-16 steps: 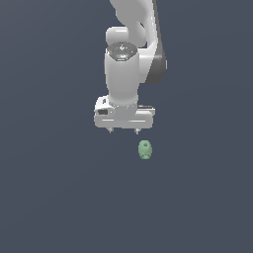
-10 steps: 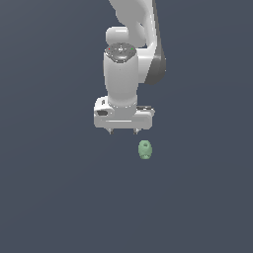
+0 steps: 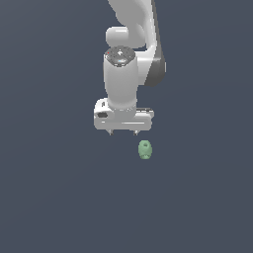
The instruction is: Pick up the object and move it to a goal position.
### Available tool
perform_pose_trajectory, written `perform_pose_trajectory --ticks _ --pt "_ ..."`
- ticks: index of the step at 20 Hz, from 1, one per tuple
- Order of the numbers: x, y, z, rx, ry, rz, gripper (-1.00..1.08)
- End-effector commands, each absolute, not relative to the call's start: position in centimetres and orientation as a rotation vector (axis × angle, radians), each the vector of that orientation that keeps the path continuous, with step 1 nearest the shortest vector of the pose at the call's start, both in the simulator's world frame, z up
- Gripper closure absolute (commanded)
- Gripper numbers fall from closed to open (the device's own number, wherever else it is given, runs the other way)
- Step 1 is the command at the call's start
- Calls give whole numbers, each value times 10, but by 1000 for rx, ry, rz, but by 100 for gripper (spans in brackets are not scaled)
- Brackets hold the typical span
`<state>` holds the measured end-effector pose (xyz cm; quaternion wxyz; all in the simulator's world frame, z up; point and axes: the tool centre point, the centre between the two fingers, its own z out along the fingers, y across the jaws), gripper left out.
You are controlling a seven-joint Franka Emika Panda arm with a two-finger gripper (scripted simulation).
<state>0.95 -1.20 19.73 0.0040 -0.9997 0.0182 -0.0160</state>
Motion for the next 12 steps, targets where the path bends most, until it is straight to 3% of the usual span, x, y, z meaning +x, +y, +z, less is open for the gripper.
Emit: perform_pose_trajectory --ticks 1,12 --pt "10 -3 190 -3134 53 -44 -92" --pt "4 72 125 -3141 37 -9 -92"
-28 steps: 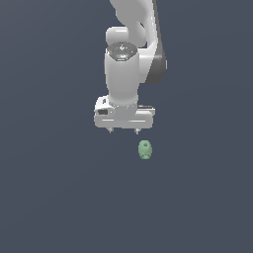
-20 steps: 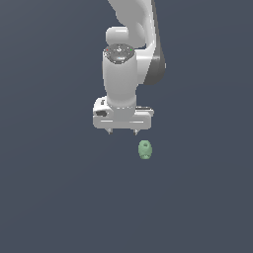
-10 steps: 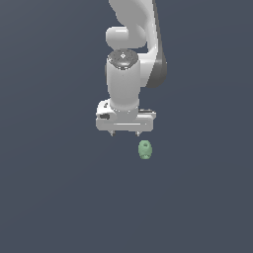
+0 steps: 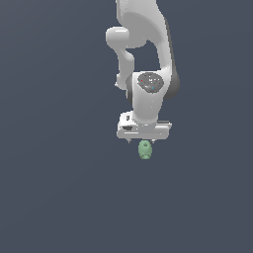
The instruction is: Pick up the object and move it to a goal position.
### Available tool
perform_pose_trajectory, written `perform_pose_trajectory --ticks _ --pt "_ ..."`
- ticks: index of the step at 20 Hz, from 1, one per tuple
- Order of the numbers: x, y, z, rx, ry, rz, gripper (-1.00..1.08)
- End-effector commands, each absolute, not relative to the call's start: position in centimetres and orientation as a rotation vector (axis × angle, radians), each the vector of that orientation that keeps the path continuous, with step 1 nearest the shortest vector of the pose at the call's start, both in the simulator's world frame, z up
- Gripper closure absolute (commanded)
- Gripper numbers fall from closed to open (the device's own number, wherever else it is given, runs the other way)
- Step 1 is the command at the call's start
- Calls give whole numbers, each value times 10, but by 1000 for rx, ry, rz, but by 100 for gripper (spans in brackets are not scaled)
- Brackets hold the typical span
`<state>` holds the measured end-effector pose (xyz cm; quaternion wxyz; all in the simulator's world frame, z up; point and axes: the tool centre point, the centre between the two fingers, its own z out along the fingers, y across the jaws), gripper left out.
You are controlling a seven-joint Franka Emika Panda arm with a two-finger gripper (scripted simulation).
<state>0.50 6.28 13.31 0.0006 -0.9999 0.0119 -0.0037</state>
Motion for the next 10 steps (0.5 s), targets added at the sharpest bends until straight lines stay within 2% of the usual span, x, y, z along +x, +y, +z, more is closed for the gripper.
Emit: perform_pose_trajectory --ticks 1,10 --pt "3 77 121 -3141 36 -6 -92" --pt "-1 90 109 -3141 30 1 -92"
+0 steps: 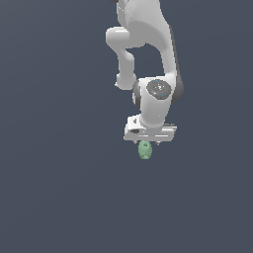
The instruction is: Pick up the object and move it to a goal position.
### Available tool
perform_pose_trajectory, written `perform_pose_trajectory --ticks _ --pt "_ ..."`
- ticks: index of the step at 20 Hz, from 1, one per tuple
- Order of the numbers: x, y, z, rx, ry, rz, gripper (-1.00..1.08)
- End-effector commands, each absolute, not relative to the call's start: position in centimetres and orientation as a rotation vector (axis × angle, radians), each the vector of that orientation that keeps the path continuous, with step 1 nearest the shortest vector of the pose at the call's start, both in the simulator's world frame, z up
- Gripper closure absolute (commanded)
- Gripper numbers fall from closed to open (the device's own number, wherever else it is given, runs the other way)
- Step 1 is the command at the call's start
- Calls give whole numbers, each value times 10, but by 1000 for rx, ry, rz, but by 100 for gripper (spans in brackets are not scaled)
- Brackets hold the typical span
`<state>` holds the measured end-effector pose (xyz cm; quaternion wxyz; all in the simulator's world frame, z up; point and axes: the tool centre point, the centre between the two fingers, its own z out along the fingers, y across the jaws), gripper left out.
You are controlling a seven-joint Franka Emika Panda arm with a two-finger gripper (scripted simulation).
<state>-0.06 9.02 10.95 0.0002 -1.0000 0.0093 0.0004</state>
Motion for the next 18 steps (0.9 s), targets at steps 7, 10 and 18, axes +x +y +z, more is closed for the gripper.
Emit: perform_pose_trajectory --ticks 7,10,18 --pt "-2 91 79 -3141 31 1 -92" --pt "-2 91 66 -3141 32 0 -92" --pt "-1 91 59 -3141 32 0 108"
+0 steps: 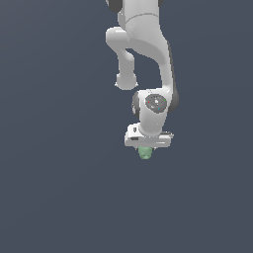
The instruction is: Pick up the object and move it to a goal position.
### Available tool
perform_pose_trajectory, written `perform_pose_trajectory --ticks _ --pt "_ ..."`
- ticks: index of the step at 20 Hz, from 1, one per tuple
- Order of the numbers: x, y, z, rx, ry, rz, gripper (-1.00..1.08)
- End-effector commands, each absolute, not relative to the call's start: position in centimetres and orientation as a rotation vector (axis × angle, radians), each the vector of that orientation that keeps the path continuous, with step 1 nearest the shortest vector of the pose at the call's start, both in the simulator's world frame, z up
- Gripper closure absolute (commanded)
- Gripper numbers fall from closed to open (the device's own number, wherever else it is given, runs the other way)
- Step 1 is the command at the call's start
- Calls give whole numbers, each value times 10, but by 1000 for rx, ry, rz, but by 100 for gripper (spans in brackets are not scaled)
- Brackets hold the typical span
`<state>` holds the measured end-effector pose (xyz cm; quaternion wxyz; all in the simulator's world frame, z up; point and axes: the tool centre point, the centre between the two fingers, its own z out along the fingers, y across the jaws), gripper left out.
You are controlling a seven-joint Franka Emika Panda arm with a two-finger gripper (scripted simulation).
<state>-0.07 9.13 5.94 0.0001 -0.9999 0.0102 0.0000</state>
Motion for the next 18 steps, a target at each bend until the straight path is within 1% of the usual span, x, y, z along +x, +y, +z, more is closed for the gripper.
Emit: perform_pose_trajectory --ticks 1,11,18 --pt "-1 91 59 -3141 32 0 108" --pt "0 89 62 -3141 32 -1 108" --pt "5 64 92 -3141 32 -1 108"
